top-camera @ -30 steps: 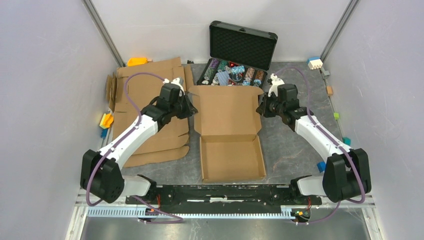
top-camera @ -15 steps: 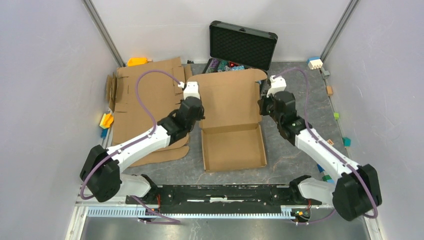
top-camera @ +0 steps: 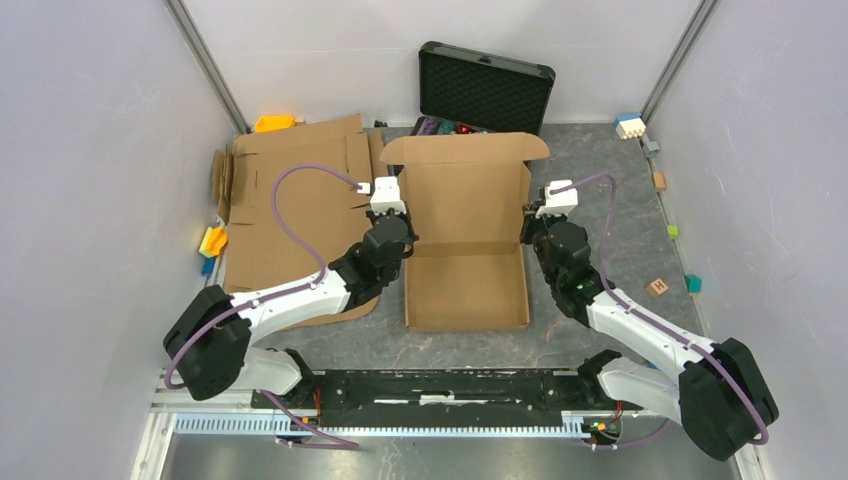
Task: Fold the paper box
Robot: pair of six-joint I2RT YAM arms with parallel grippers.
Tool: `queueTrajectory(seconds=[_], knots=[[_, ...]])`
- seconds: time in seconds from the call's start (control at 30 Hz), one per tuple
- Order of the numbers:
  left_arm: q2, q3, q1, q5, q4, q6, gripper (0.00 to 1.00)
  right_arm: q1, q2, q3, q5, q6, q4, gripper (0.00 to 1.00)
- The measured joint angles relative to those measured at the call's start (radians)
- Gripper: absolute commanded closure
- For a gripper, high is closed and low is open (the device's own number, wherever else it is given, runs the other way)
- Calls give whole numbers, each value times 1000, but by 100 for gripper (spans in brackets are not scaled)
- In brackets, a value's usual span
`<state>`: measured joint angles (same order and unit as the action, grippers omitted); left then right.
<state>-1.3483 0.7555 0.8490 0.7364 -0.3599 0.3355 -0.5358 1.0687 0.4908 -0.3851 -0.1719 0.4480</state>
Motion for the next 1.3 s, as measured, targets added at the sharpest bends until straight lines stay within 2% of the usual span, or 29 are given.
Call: queueTrajectory(seconds=[0.4,0.57,0.97,1.07,1.17,1.3], knots=[[-40,-56,1,10,-266,-105,98,-15,31,-17,-42,80,193,100],[-64,-118,5,-11,-324,-105,98,-16,60,-94,-37,79,230,100],[-103,-171,97,76,-442,-105,98,-18,8,-202,-33,36,343,87],[-114,-173,121,104,-461,-105,98,-18,-21,-228,-21,29,344,78],[-122,-177,144,127,-484,-106,98,-19,-60,-254,-11,26,311,76],[-131,-203,168,142,-551,-123,98,-19,-139,-278,-12,12,234,80]])
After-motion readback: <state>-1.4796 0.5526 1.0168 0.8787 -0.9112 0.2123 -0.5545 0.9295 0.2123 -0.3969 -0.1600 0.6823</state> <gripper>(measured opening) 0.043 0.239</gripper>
